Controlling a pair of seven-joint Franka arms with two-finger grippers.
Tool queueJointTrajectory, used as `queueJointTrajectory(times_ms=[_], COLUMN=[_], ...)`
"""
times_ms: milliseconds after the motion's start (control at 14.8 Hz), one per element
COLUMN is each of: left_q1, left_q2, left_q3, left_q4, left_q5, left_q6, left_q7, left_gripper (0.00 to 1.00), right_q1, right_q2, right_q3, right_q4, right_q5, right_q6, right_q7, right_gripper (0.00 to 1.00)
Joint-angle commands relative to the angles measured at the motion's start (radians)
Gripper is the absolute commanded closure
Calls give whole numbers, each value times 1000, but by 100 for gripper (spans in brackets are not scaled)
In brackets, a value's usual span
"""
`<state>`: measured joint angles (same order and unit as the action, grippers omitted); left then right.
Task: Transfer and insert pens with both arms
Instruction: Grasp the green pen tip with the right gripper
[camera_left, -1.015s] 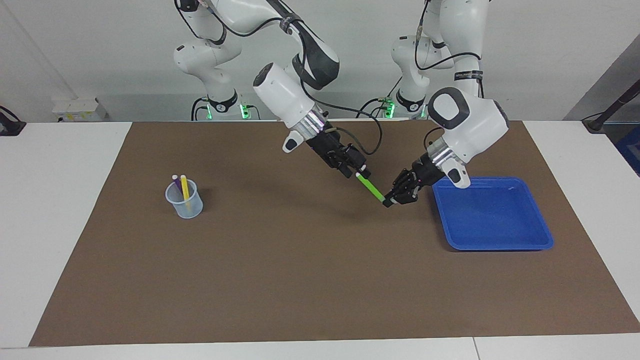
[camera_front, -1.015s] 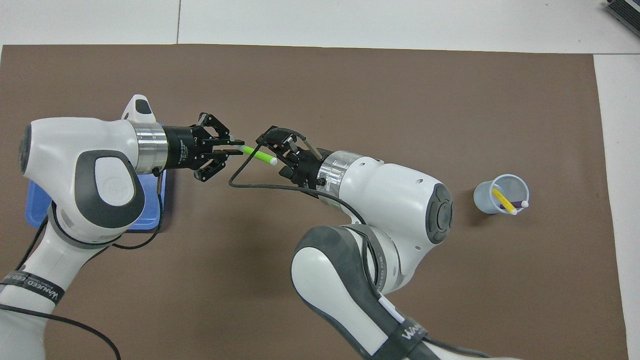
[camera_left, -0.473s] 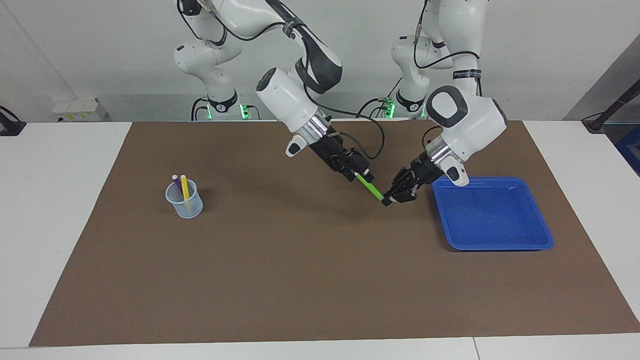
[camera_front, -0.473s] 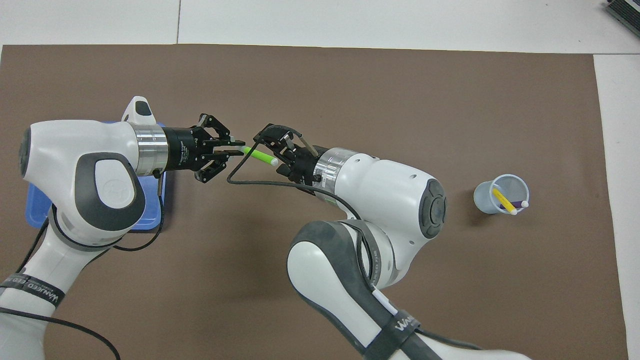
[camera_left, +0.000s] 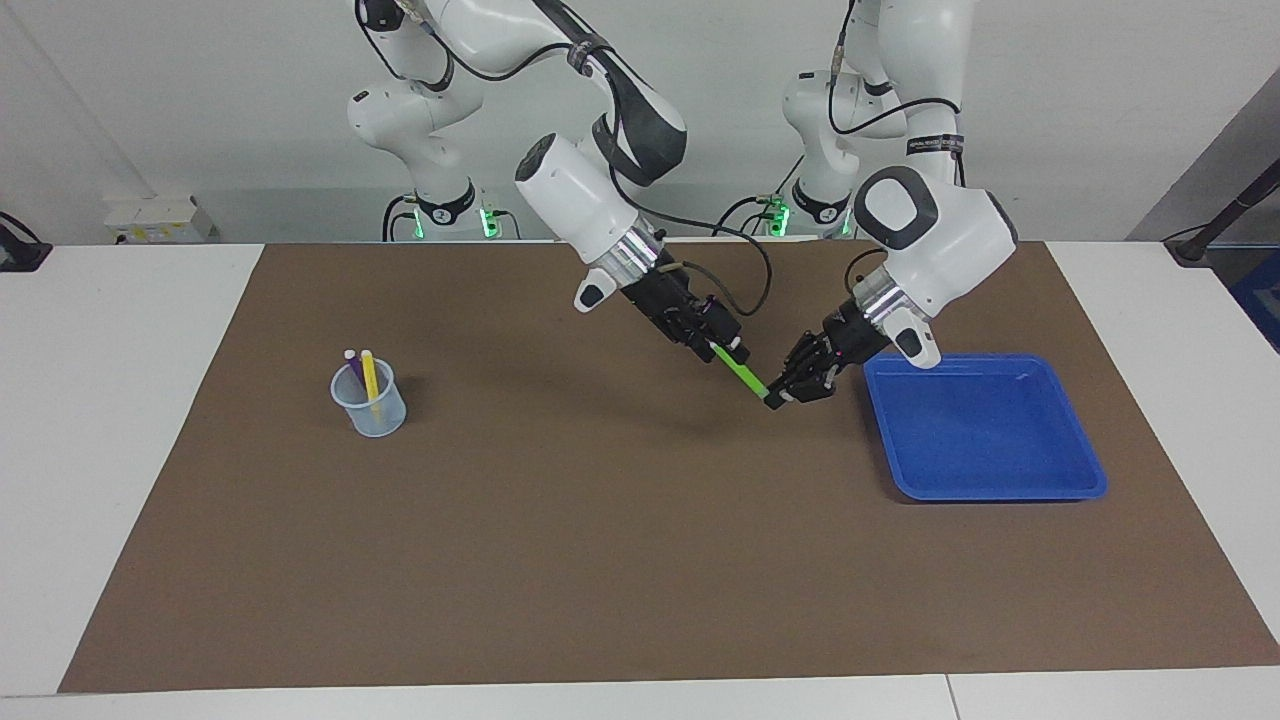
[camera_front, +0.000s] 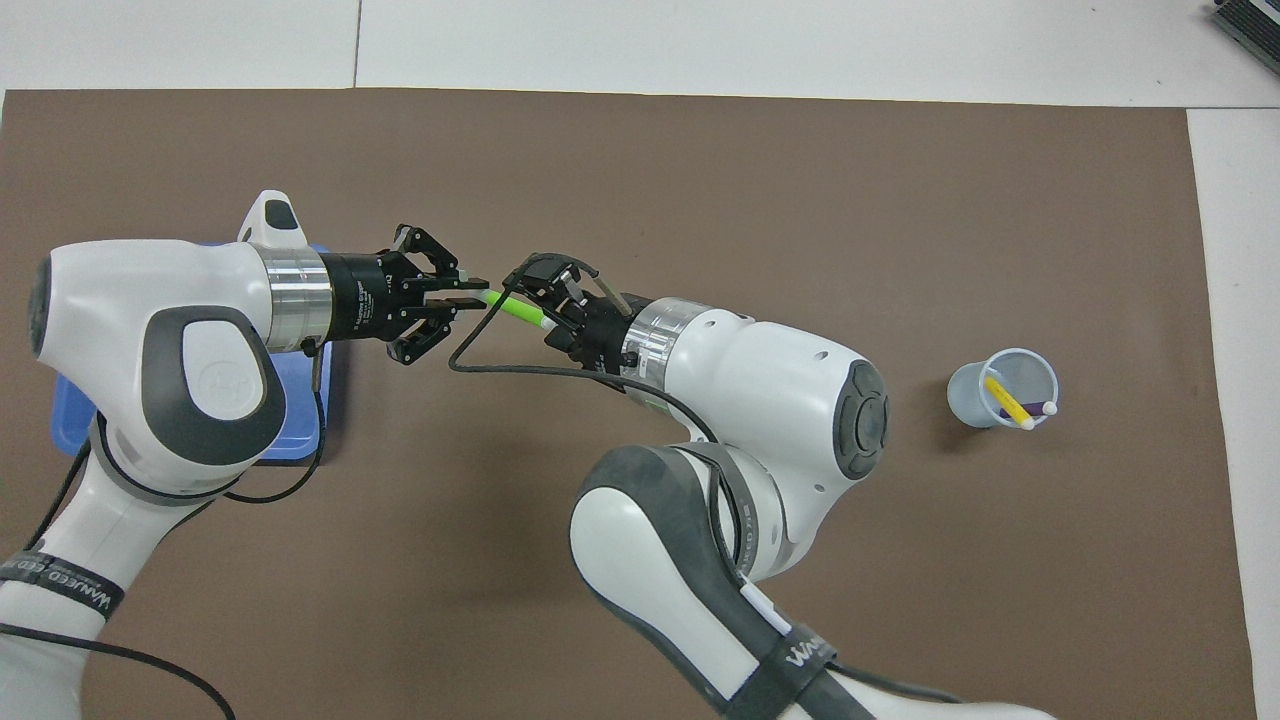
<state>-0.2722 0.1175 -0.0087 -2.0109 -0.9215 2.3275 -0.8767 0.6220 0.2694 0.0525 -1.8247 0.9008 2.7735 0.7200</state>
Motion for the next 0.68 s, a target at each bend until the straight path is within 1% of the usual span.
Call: queueJointTrajectory(times_ms=[0, 68, 135, 338, 473, 609], left_q1=[-19, -19, -19, -19, -19, -19], left_q2=[-32, -32, -33, -33, -33, -33], left_q3=[13, 13, 13, 13, 13, 13], left_q4=[-37, -37, -37, -37, -37, -37], left_q5=[-17, -17, -17, -17, -17, -17], left_q6=[19, 19, 19, 19, 18, 18], left_q7=[-8, -8, -10, -8, -10, -10], left_gripper=[100, 100, 100, 100, 100, 100], right_q1=[-1, -1, -1, -1, -1, -1], right_q2=[13, 13, 13, 13, 13, 13], right_q3=[7, 7, 7, 7, 7, 7], right_q4=[19, 19, 19, 19, 18, 18], right_q5=[26, 26, 26, 26, 26, 26], right_q6=[17, 17, 17, 15, 15, 15], right_q7=[25, 25, 24, 25, 24, 22], right_gripper=[33, 35, 40, 59, 69, 88])
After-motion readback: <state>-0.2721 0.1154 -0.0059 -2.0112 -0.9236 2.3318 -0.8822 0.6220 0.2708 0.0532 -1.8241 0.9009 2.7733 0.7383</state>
